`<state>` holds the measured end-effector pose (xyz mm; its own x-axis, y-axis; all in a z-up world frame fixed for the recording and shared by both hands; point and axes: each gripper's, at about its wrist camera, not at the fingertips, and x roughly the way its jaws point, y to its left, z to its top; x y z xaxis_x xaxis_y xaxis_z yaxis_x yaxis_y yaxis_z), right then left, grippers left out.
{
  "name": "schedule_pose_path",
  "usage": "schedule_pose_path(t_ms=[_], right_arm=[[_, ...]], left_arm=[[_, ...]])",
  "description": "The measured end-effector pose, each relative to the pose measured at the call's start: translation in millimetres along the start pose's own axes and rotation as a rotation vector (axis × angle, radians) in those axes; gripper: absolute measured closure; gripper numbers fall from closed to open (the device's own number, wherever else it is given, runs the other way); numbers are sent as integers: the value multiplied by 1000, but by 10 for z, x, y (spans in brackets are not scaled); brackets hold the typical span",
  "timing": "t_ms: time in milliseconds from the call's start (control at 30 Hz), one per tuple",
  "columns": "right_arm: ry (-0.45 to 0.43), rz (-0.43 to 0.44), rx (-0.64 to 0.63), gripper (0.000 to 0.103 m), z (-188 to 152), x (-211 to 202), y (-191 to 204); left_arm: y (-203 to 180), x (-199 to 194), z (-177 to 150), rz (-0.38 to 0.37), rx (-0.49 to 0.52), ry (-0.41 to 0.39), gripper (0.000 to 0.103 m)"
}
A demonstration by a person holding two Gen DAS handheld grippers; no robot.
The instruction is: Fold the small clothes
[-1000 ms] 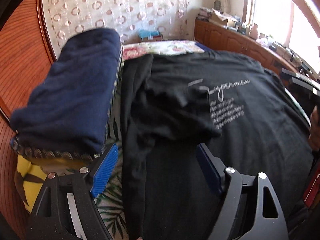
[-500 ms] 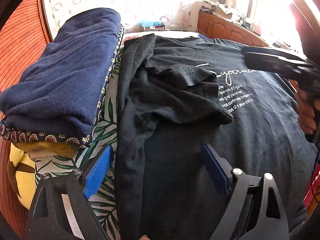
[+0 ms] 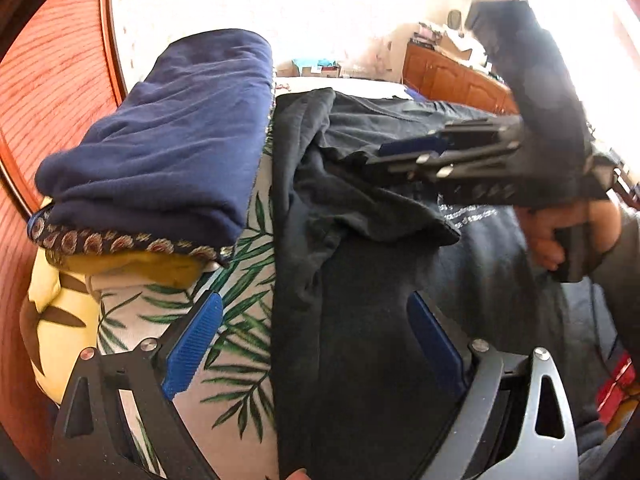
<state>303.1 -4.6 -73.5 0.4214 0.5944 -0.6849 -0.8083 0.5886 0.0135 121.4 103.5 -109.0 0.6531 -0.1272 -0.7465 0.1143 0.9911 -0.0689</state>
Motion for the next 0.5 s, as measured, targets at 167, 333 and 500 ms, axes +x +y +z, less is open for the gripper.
schedule_pose_path(t_ms=[167,333,500], right_arm=[[38,-54,7,99,41,171,-35],[-39,-94,202,100,-11,-46,-494],[-30,-304,349,99,-136,-123,-978]], left_arm=[[53,-81,-42,20,-13,-7,9],[19,-78,-7,21,-9,-28,9],[-43,-121,21,22,-3,-52,9]])
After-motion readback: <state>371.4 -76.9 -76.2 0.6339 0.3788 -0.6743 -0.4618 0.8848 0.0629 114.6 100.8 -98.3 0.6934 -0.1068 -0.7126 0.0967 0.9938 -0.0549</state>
